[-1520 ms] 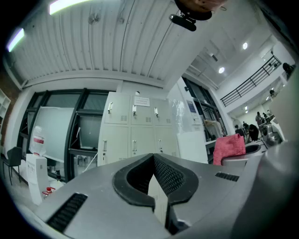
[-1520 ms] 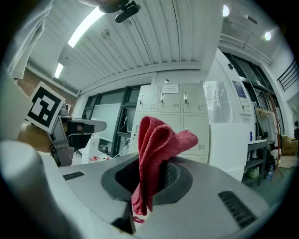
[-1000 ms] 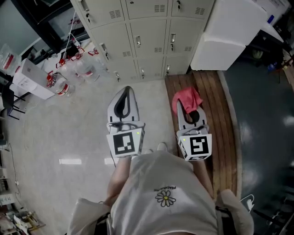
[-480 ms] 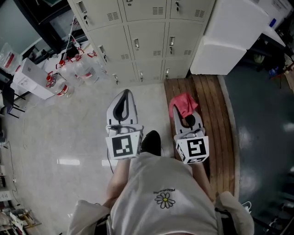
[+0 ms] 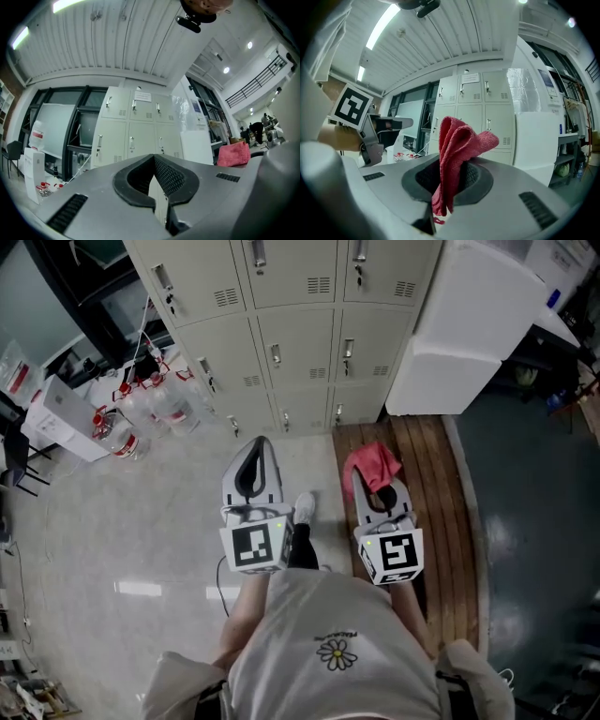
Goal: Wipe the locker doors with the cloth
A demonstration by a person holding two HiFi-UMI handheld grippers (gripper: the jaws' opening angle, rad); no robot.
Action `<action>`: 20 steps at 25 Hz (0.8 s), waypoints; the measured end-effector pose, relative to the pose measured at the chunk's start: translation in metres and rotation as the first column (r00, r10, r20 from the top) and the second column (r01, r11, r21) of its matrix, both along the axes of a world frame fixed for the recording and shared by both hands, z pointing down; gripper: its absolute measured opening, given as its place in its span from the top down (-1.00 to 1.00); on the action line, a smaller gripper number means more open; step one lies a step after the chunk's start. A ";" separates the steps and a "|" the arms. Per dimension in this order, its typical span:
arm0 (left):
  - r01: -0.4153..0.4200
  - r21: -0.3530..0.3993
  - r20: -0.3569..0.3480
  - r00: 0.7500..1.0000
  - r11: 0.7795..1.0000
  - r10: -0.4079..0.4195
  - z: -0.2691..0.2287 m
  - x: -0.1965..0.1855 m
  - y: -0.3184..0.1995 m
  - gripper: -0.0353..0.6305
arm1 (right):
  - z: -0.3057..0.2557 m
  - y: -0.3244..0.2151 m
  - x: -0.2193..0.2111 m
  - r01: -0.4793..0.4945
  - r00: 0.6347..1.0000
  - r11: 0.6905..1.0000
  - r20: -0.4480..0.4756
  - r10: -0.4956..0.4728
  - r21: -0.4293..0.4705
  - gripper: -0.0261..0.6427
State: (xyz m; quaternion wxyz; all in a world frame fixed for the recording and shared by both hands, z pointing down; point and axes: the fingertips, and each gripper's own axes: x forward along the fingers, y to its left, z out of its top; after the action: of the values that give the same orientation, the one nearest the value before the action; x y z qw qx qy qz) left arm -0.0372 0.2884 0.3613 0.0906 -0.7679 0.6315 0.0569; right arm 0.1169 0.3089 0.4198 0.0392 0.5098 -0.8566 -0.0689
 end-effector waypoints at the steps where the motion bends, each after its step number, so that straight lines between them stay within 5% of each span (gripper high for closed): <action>1: -0.007 0.001 0.005 1.000 1.000 0.007 -0.001 0.002 -0.008 0.84 | -0.001 -0.006 0.002 -0.005 1.000 1.000 -0.006 0.005 0.006 0.80; 11: -0.031 -0.020 0.004 1.000 0.999 0.031 -0.004 -0.004 -0.112 0.84 | 0.005 -0.106 0.010 -0.065 0.998 0.995 0.007 0.065 -0.071 0.80; 20: -0.080 0.017 0.027 0.996 0.997 0.079 -0.036 -0.024 -0.246 0.84 | -0.026 -0.240 -0.015 -0.089 0.996 0.995 0.027 0.091 -0.045 0.80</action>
State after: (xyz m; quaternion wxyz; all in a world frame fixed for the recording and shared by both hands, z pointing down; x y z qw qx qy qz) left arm -0.0613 0.0425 0.3257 0.1037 -0.7923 0.5987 0.0561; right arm 0.1017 0.0688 0.3941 0.0412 0.5479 -0.8346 -0.0408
